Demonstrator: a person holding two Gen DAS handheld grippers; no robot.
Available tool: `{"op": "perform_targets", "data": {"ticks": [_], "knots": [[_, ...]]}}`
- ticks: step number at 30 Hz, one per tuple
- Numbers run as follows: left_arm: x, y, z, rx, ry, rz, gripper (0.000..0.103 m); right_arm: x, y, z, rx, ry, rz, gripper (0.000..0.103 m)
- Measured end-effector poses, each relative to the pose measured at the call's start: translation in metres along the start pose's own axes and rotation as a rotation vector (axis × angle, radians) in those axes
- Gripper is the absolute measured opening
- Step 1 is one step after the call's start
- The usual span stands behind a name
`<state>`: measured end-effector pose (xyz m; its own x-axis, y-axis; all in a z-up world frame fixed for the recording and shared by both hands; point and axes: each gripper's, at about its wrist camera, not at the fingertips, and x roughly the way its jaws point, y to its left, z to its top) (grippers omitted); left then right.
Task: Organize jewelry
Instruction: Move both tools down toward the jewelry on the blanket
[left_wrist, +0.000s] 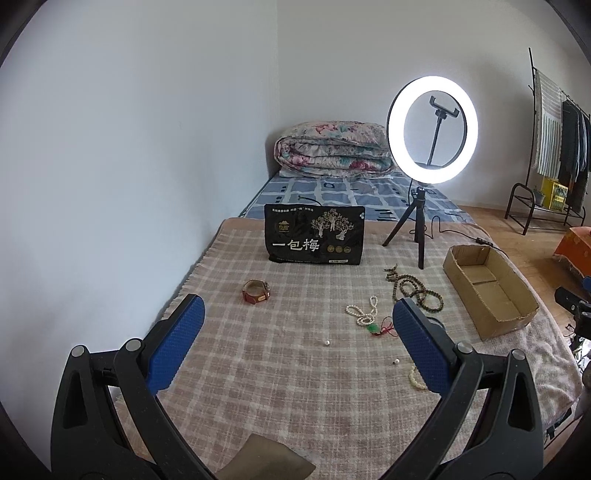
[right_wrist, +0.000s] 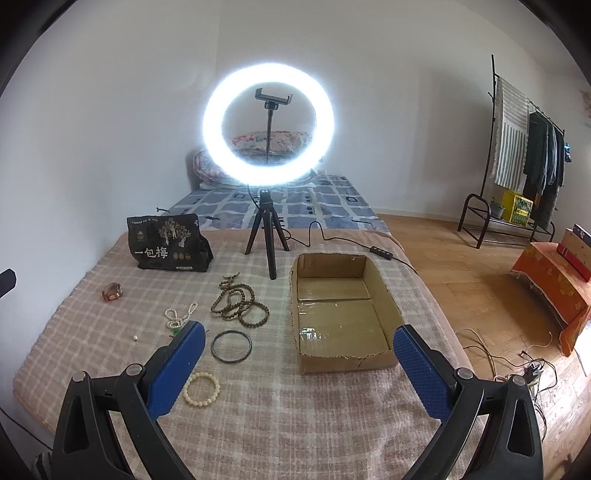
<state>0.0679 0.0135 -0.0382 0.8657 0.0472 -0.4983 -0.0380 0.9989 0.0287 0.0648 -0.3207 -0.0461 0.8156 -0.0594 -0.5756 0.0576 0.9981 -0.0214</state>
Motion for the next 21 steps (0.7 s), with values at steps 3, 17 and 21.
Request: {"op": "perform_targets", "data": {"ticks": [3,17,21], "knots": [[0.018,0.008,-0.004,0.006,0.028,0.015,0.103,0.017,0.0,-0.003,-0.011,0.022,0.033,0.103],[0.111,0.028,-0.054,0.037,0.217,-0.019,0.094,0.096,0.024,-0.03,-0.142,0.182,0.232,0.103],[0.132,0.02,-0.065,0.037,0.274,-0.08,0.079,0.117,0.036,-0.04,-0.18,0.251,0.289,0.098]]}}
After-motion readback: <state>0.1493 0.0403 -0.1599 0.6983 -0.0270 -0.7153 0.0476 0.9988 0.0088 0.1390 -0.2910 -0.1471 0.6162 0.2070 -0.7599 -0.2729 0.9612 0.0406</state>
